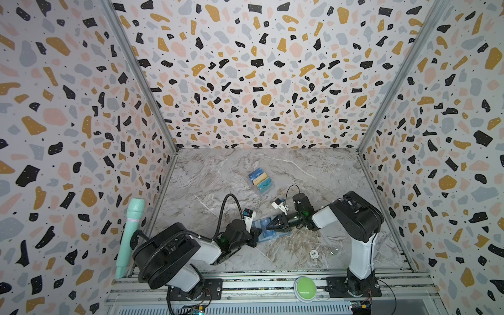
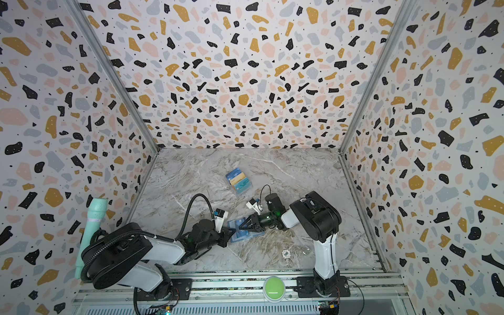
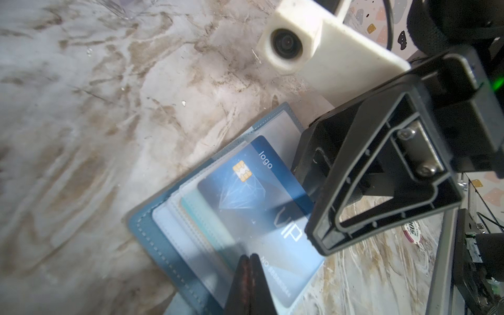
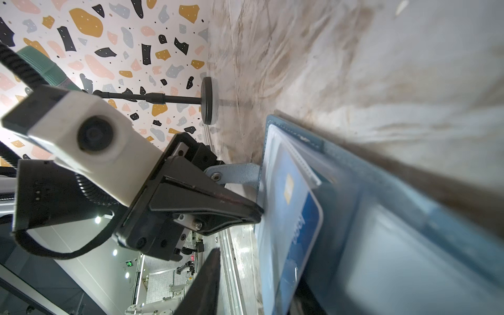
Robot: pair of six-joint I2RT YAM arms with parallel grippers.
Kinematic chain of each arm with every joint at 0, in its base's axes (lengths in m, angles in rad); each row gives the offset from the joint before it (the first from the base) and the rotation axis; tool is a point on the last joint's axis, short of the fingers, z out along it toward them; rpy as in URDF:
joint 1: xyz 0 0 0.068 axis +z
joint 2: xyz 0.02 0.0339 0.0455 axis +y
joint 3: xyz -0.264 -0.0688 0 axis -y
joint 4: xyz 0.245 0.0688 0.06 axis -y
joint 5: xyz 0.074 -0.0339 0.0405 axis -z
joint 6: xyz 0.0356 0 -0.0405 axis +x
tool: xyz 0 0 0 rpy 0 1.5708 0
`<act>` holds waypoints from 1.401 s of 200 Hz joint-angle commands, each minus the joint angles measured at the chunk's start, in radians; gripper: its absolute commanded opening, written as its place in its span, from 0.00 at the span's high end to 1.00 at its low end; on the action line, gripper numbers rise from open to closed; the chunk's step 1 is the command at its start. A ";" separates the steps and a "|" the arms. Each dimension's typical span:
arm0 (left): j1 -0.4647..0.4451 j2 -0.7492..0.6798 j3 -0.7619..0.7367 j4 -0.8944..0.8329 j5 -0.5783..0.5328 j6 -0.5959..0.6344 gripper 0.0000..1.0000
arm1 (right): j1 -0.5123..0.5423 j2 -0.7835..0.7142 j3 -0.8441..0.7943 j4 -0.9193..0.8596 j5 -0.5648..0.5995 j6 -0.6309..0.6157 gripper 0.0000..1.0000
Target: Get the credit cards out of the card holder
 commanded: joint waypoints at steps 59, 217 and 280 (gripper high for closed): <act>-0.003 0.028 -0.027 -0.036 -0.025 0.001 1.00 | -0.026 -0.070 -0.023 0.025 -0.031 0.005 0.67; -0.003 0.029 -0.017 -0.051 -0.033 0.006 1.00 | -0.074 -0.107 -0.044 -0.063 -0.014 -0.056 0.79; -0.003 0.019 -0.017 -0.052 -0.038 0.000 1.00 | -0.092 -0.146 -0.003 -0.275 0.036 -0.193 0.87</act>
